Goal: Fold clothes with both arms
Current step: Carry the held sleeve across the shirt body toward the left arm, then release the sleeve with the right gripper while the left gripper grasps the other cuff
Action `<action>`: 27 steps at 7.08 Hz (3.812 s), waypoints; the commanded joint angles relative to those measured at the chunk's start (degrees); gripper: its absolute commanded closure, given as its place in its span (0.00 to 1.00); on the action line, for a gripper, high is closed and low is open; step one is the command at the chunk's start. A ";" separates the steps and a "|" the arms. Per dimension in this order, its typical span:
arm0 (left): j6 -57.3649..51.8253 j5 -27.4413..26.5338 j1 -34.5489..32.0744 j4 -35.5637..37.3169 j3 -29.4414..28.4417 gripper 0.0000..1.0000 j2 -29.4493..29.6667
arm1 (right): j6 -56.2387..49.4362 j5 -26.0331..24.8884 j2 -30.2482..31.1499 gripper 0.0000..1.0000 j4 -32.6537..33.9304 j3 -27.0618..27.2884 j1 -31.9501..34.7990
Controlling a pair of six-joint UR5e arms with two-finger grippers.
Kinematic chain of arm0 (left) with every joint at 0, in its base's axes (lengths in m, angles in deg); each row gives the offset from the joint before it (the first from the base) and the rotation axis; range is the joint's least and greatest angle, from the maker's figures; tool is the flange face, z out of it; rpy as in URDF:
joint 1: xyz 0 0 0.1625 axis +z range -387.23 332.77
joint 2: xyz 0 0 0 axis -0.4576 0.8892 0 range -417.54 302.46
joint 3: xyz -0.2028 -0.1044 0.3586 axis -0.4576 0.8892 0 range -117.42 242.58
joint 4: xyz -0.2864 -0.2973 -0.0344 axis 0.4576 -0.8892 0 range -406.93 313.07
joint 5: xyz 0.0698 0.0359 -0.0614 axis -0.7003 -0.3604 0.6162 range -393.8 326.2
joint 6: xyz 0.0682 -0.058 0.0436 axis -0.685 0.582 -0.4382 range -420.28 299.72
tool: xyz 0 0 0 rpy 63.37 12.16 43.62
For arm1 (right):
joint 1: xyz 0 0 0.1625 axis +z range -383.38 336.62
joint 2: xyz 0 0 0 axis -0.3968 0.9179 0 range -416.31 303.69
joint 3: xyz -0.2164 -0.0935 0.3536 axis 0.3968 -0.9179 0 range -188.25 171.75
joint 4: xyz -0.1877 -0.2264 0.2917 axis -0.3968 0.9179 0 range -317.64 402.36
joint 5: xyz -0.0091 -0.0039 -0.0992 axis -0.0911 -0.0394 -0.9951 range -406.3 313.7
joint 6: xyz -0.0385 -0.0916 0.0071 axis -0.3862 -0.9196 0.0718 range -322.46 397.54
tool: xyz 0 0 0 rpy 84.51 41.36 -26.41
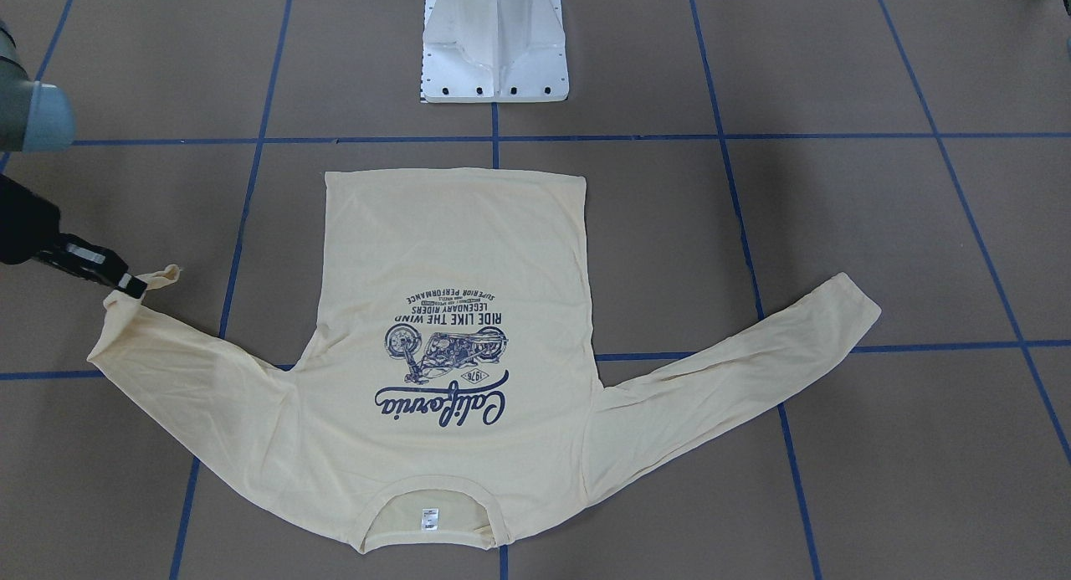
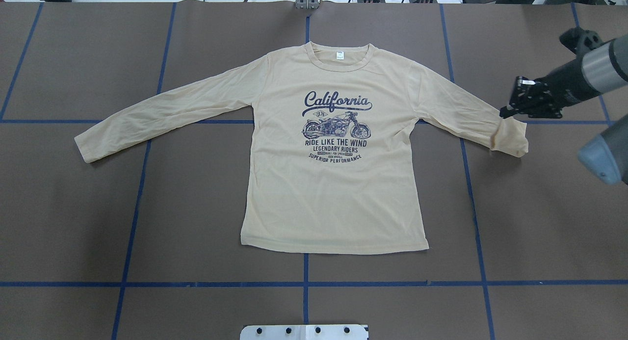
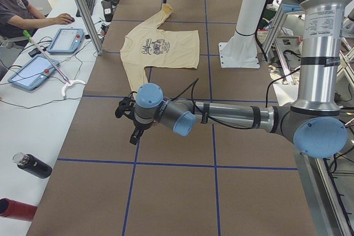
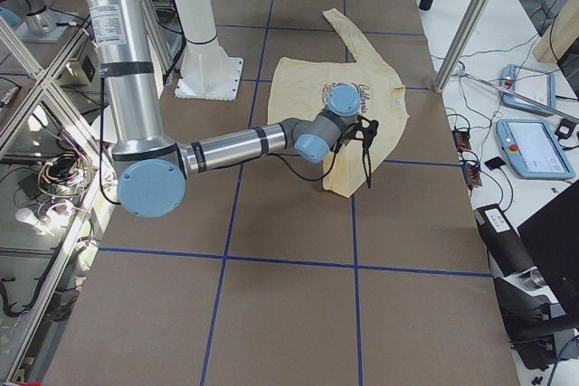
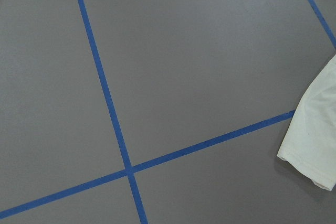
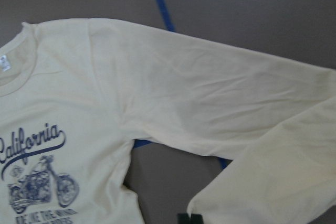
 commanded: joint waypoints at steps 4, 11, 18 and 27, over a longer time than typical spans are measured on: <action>-0.07 0.00 0.05 -0.09 0.03 0.00 0.00 | 16.16 -26.92 -34.86 1.00 19.99 -7.05 -17.69; 0.10 0.09 1.79 -2.79 -0.15 0.00 0.00 | 23.04 -42.96 -60.83 1.00 7.17 -45.13 -26.05; 26.29 -1.55 19.01 -12.30 -3.91 0.00 2.53 | 25.42 -40.36 -63.14 0.02 6.89 -46.57 -23.00; 31.57 -4.31 25.10 -16.44 -18.34 0.50 11.34 | 23.85 -24.34 -40.46 0.04 7.50 -23.45 -14.28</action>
